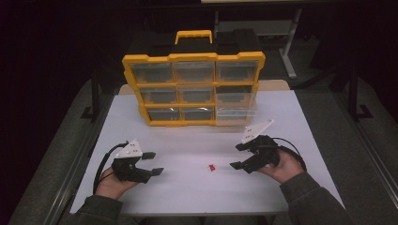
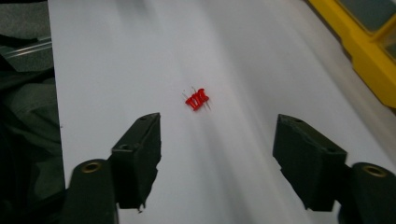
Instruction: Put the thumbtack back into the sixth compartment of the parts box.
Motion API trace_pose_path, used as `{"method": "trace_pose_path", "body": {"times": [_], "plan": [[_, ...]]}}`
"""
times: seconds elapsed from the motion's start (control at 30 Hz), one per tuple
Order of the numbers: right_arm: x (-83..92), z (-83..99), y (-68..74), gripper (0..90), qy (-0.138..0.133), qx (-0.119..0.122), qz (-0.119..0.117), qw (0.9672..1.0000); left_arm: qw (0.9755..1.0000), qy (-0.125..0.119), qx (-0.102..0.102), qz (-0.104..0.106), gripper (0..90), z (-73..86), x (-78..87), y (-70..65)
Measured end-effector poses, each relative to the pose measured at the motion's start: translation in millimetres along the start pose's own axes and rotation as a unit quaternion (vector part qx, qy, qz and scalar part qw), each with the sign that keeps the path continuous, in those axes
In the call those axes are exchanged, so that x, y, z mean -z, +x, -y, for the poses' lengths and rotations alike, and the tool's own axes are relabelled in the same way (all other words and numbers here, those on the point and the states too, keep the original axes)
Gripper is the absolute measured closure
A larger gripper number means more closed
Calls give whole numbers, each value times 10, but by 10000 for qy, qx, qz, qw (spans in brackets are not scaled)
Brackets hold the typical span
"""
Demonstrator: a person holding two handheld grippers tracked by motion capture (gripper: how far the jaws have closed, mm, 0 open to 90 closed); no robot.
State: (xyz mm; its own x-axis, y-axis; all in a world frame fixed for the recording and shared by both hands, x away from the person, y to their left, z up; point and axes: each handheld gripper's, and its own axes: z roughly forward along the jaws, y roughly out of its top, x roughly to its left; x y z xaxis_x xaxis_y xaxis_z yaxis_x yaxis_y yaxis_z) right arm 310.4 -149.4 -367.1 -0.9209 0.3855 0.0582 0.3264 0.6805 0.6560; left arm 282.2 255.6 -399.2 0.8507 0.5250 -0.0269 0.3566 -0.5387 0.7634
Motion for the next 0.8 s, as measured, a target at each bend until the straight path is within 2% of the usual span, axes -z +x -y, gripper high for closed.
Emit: {"method": "trace_pose_path", "body": {"times": [0.1, 0.17, 0.2, 0.37, 0.43, 0.5, 0.63, 0.8], "plan": [[-130, -58, -22, 388, 76, 98, -133, 9998, 10000, -55, 16, 3, 339, 2, 18, -1], [-214, -93, -27, 430, 118, 147, -197, 9996, 10000, -81, -44, -9, 339, -8, 34, -3], [-270, -116, -43, 451, 167, 256, -207, 9993, 9999, -89, -45, -7, 339, -11, 34, -8], [-458, -217, -43, 503, 325, 374, -292, 9983, 9999, -101, -101, -7, 340, -22, 45, -22], [-523, -259, -31, 536, 371, 437, -342, 9978, 9999, -127, -60, 2, 340, -20, 49, -21], [-589, -297, -30, 566, 407, 561, -358, 9970, 9999, -144, -70, 6, 340, -18, 55, -21], [-730, -342, -50, 620, 555, 618, -425, 9956, 9999, -83, -86, -56, 340, -12, 49, -25], [-874, -358, -90, 672, 693, 679, -518, 9939, 9999, -96, -49, -23, 341, -10, 52, -18]]}}
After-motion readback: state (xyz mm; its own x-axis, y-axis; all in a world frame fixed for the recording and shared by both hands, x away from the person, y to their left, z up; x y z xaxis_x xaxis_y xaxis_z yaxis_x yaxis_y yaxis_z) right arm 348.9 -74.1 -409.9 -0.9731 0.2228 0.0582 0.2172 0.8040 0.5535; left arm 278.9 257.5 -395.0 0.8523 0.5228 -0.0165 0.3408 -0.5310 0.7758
